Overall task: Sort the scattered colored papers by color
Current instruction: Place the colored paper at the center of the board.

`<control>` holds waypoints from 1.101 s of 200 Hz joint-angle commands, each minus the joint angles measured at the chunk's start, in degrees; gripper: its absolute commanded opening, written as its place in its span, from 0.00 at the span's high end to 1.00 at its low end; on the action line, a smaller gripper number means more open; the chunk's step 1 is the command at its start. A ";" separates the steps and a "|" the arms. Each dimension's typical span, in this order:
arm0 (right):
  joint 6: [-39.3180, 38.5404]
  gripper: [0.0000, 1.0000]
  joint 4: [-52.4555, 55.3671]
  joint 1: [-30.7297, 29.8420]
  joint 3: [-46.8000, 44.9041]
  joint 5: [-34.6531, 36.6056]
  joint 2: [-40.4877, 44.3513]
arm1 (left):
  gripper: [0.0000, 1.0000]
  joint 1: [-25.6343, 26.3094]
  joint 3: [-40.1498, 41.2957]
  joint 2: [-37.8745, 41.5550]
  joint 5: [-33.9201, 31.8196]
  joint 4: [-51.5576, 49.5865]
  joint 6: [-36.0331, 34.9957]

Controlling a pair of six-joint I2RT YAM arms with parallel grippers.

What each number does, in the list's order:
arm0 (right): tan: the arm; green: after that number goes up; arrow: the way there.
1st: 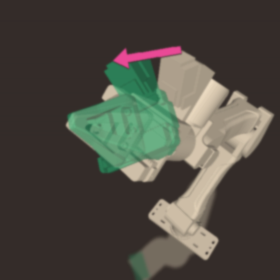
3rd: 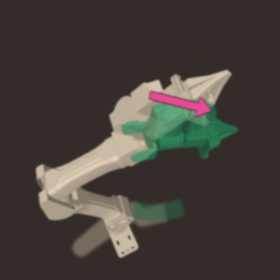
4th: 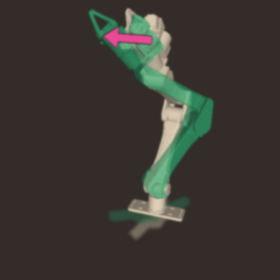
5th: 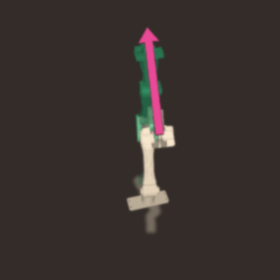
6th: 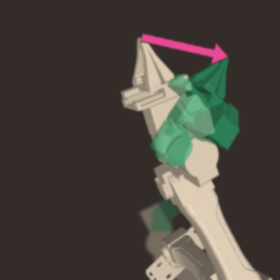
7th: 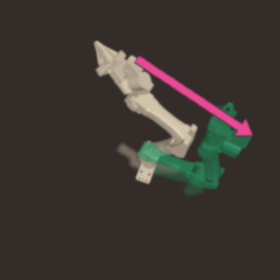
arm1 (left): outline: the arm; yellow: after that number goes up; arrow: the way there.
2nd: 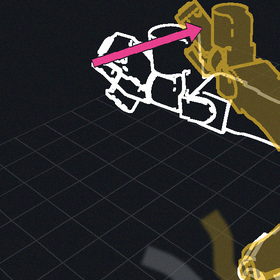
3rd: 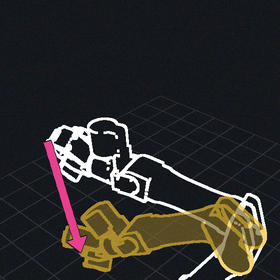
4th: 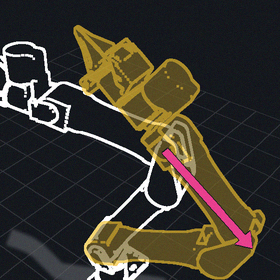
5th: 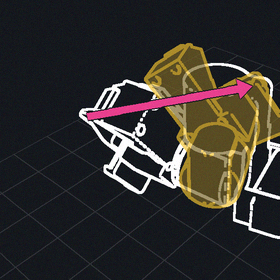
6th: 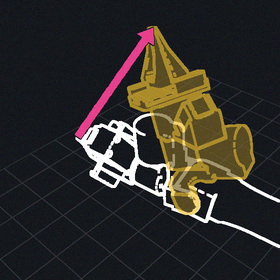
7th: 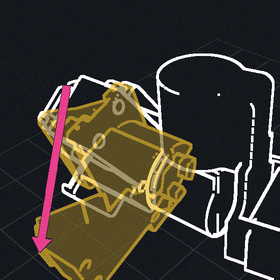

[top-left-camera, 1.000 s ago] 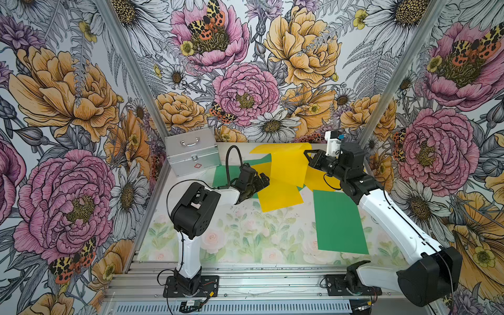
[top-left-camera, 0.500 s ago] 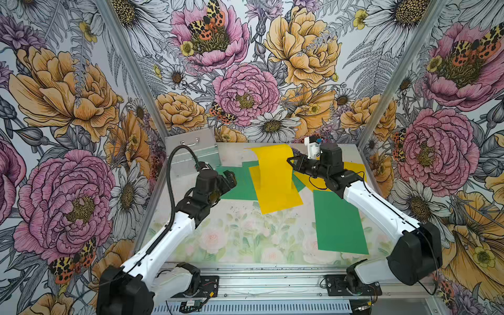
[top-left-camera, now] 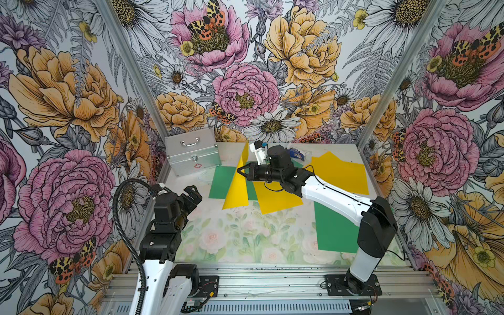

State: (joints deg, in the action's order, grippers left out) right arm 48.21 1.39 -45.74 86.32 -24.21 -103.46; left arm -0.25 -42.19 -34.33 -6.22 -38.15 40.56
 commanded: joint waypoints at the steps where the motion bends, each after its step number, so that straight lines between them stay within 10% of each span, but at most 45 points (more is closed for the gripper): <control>1: 5.62 1.00 -9.55 -1.74 1.07 -1.68 -2.59 | 0.02 -1.41 -1.66 0.06 2.53 -1.40 0.32; 123: 22.68 1.00 -33.60 -7.83 -3.79 1.76 -13.57 | 0.02 -4.67 -4.26 0.02 1.20 -1.91 0.11; 220: 31.34 1.00 -18.94 -10.50 2.84 8.15 -25.57 | 0.02 -4.74 -0.49 -1.52 2.15 -1.27 2.47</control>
State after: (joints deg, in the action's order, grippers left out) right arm 77.69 -22.50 -55.61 85.19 -18.81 -128.64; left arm -4.38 -44.18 -35.20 -5.06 -39.66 42.04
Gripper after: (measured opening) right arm 0.050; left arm 0.983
